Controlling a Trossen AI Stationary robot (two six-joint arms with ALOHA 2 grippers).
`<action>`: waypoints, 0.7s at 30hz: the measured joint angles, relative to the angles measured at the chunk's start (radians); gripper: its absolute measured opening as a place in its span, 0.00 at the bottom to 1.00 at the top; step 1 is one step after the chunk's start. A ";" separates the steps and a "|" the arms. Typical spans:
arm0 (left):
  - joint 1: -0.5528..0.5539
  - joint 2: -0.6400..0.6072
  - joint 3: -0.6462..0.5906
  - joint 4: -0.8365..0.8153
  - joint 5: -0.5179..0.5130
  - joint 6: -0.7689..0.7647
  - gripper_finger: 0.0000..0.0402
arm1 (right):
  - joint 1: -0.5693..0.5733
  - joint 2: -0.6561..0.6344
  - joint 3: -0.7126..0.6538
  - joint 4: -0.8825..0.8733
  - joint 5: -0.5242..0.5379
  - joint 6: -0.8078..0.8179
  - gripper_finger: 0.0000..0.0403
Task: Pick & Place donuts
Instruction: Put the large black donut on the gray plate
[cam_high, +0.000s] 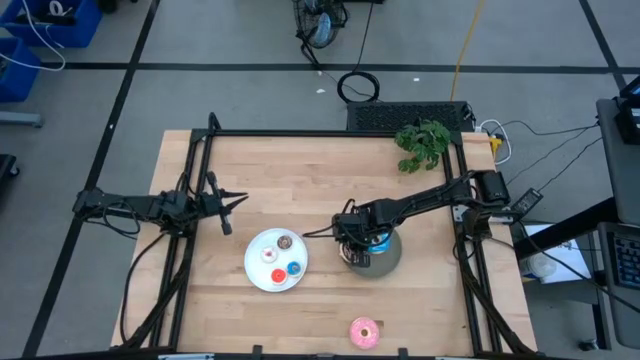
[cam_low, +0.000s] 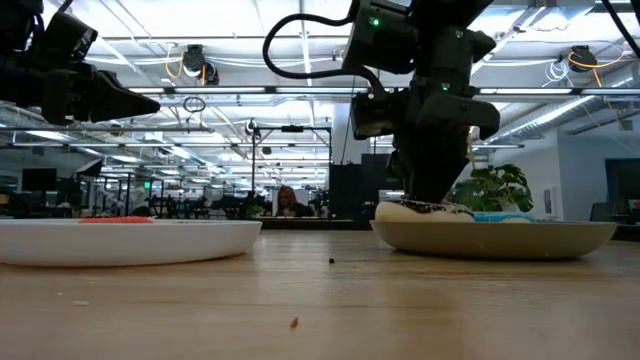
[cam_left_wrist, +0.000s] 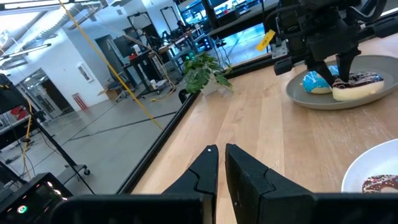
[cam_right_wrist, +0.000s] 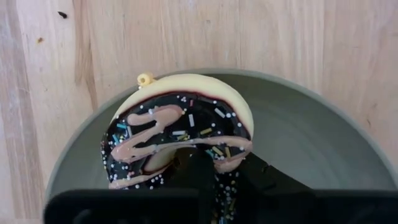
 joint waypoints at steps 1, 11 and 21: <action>0.000 0.000 0.000 0.000 0.000 0.000 0.09 | 0.000 0.000 0.000 0.000 0.000 0.000 0.07; 0.000 0.000 0.000 0.000 0.000 0.000 0.09 | 0.000 0.000 0.030 -0.036 0.001 0.051 0.30; 0.000 0.000 0.000 0.000 0.000 0.000 0.09 | 0.000 0.000 0.048 -0.054 0.002 0.045 0.44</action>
